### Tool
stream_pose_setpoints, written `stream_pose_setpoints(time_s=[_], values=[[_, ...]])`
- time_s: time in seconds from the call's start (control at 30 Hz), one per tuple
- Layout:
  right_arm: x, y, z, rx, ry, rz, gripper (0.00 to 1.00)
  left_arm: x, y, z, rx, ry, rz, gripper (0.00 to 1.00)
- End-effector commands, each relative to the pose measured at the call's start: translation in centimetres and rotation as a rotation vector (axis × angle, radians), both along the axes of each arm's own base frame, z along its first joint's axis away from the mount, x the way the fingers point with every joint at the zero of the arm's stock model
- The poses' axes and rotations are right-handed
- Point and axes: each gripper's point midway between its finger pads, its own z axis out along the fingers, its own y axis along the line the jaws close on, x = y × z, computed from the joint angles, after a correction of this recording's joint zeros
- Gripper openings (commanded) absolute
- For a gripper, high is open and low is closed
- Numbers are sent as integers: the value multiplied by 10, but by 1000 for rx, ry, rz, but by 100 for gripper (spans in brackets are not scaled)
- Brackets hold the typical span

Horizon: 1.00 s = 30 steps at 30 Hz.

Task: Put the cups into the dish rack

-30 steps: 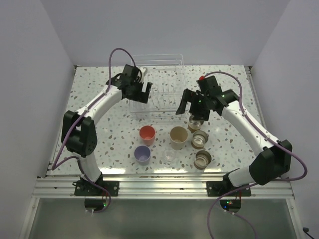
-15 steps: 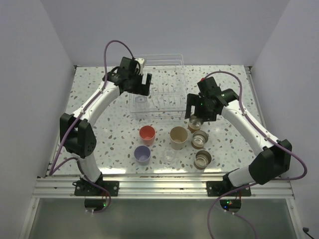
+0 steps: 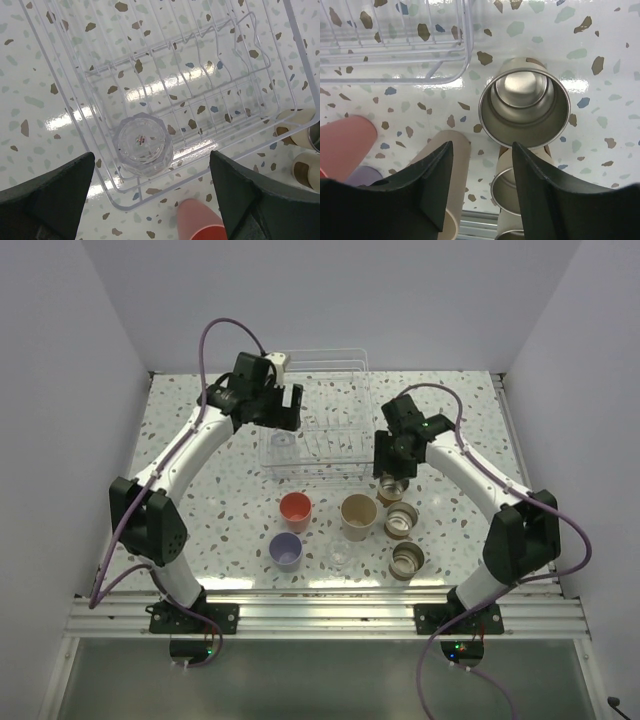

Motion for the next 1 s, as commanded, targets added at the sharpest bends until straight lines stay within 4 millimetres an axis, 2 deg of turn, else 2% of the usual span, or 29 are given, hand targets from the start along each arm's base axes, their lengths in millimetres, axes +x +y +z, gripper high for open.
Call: stream_pose_setpoints(time_s=[0.0,0.1,0.3,0.63,0.7,0.73,0.87,0.97], values=[[20,3,-5,-20,-51,7,53,-12,1,23,-41,-28,-3,100],[25,3,-20,-44,-26,10,49,-15,2,24,-42,-29,-4,100],[19,2,-45,-64,23,13,45,-19,4,25,-39,-31,0,100],[12,-4,-66,-117,66,22,15,-15,0,30,-57,-41,-3,100],[10,-4,-68,-121,72,28,3,-14,-1,31,-60,-41,-4,100],[9,-5,-68,-123,73,28,0,-15,-1,32,-65,-41,-4,100],[11,-11,-55,-153,51,27,0,-13,-5,37,-76,-51,-19,100],[19,-19,-24,-187,-10,9,0,-12,-9,50,-96,-81,-44,100]])
